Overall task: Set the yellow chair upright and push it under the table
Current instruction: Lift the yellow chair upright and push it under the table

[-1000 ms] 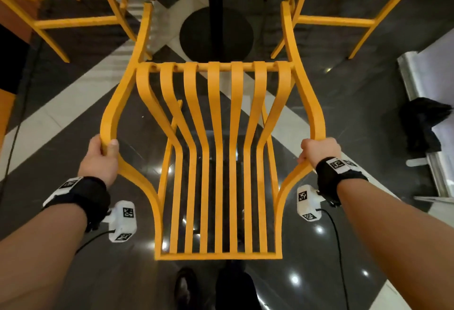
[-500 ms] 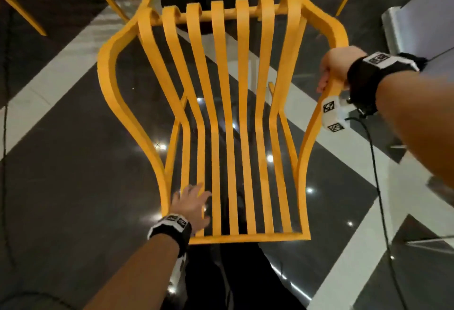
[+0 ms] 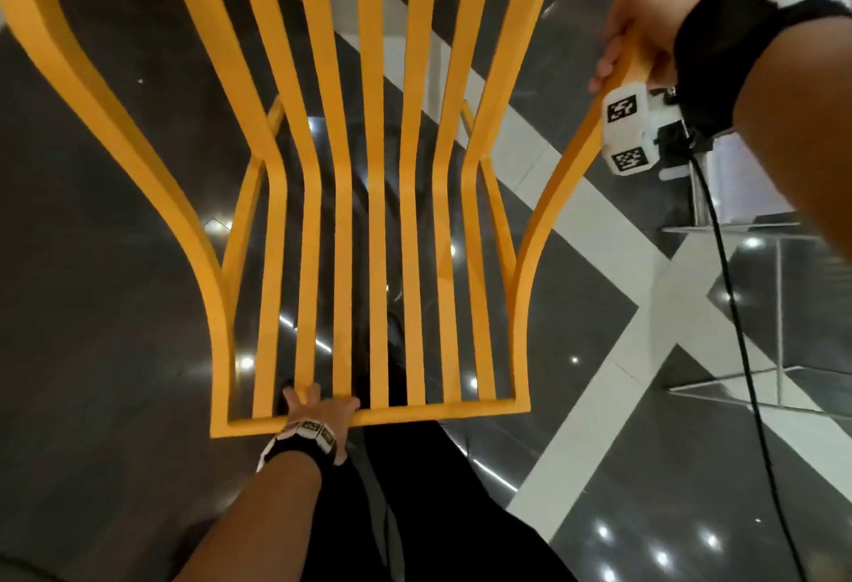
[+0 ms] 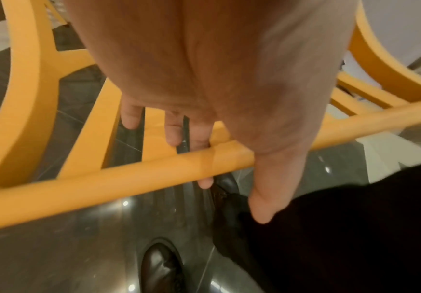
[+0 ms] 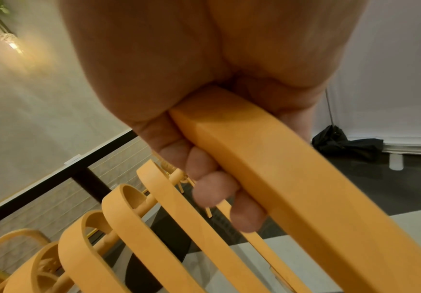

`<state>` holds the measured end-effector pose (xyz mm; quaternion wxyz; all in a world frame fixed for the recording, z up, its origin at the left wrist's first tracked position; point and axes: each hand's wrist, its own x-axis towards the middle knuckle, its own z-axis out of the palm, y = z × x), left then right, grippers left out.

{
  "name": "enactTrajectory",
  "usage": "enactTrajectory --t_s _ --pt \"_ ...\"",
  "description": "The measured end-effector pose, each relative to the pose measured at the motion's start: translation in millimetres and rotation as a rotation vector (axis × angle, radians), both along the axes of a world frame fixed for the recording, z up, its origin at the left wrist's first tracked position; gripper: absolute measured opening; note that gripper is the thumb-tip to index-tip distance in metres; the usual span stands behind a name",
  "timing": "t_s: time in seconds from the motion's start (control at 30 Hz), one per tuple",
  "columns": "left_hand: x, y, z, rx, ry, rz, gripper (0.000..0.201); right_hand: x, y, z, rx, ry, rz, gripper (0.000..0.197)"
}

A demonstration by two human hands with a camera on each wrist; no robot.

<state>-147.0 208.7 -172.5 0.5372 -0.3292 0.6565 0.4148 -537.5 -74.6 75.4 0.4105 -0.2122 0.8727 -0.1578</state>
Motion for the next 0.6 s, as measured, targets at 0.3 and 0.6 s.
enactTrajectory --t_s 0.3,0.6 --pt "45 -22 45 -0.050 0.001 0.128 0.024 -20 22 -8 -0.031 0.181 -0.087 0.014" --pt "12 -38 127 0.019 0.107 0.138 0.032 6 55 6 -0.086 0.279 0.322 0.087"
